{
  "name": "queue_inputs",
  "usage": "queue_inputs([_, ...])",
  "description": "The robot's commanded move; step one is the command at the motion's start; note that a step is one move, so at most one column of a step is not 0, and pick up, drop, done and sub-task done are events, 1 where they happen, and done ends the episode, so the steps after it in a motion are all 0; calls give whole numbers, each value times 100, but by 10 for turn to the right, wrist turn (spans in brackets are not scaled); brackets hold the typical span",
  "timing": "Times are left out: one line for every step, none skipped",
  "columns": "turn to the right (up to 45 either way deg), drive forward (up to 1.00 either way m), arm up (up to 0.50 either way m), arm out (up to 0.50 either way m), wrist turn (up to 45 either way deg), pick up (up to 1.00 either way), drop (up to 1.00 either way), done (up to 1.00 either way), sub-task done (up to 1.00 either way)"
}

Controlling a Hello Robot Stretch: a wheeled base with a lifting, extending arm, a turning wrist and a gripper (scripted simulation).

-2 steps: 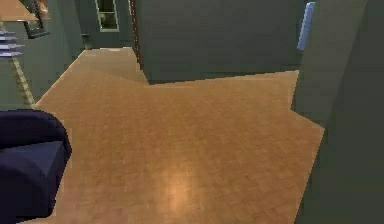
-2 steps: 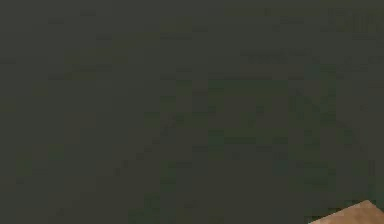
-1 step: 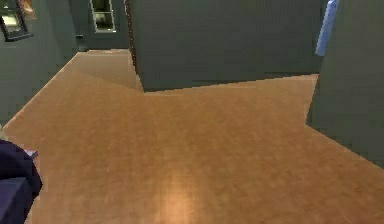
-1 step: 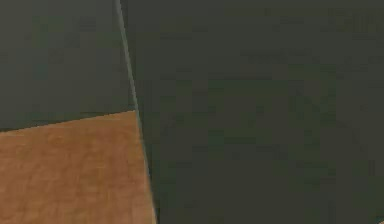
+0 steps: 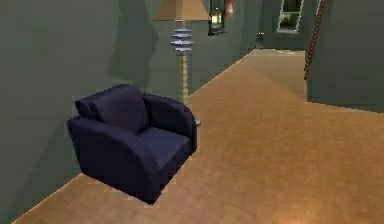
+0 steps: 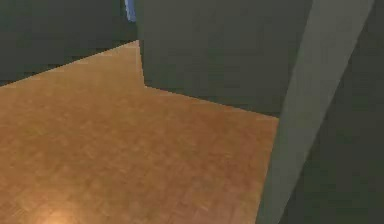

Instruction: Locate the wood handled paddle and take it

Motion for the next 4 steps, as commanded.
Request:
queue_inputs([-450,0,0,0,0,0,0,0,0])
queue_inputs([-90,0,0,0,0,0,0,0,0])
queue_inputs([0,50,0,0,0,0,0,0,0])
queue_inputs([450,0,0,0,0,0,0,0,0])
